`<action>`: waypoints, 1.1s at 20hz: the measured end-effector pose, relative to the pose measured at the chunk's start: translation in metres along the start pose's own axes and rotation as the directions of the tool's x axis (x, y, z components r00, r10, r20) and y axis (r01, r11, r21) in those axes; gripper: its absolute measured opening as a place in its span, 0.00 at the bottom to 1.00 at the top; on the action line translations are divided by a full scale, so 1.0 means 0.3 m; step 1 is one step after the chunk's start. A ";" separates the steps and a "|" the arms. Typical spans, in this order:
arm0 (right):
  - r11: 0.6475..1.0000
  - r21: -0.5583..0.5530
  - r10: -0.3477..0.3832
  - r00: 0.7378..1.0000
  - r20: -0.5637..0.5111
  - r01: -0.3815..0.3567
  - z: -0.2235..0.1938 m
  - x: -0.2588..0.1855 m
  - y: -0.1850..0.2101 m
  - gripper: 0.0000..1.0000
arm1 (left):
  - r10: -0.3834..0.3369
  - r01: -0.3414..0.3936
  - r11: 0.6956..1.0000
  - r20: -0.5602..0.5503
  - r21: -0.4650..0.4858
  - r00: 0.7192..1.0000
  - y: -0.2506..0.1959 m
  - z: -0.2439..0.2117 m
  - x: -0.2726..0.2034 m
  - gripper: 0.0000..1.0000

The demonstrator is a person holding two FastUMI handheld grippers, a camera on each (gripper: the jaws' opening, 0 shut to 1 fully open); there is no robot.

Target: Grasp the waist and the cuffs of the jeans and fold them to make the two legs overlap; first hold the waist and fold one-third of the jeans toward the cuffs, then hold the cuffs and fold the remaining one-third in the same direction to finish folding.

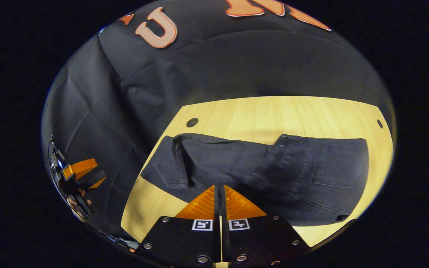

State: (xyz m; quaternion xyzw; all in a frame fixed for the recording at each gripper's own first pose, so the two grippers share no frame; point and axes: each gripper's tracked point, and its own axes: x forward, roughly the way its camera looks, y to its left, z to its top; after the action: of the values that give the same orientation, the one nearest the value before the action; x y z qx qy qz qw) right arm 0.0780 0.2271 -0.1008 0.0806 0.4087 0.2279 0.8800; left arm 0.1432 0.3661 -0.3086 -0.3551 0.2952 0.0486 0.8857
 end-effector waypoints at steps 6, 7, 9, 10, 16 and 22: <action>0.995 0.094 0.024 0.997 0.067 -0.031 0.005 0.000 -0.004 0.01 | 0.036 -0.038 0.999 -0.049 -0.030 0.998 0.068 -0.030 0.104 0.96; 0.995 0.097 0.020 0.997 0.075 -0.028 0.005 0.002 -0.012 0.01 | 0.023 -0.025 0.999 -0.051 -0.042 0.998 0.058 -0.035 0.105 0.96; 0.993 0.111 0.015 0.996 0.093 -0.026 0.018 -0.004 -0.002 0.00 | 0.015 -0.017 0.999 -0.053 -0.043 0.998 0.048 -0.044 0.110 0.96; 0.991 0.134 0.006 0.997 0.081 -0.017 0.004 -0.006 -0.004 0.01 | 0.025 -0.027 0.999 -0.054 -0.034 0.998 0.055 -0.049 0.119 0.96; 0.996 0.078 -0.057 0.977 0.204 0.042 0.081 -0.052 -0.030 0.01 | 0.034 -0.038 0.998 -0.065 -0.054 0.997 0.088 -0.048 0.161 0.96; 0.973 0.226 -0.103 0.968 0.230 0.049 0.092 -0.139 -0.116 0.01 | 0.066 -0.082 0.987 -0.118 -0.141 0.991 0.192 -0.082 0.322 0.96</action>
State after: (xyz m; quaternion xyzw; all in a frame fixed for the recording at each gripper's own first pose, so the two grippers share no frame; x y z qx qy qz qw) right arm 0.0869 0.1782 -0.0657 0.1879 0.3245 0.1361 0.9170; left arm 0.1934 0.3807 -0.4112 -0.4097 0.3532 0.0827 0.8370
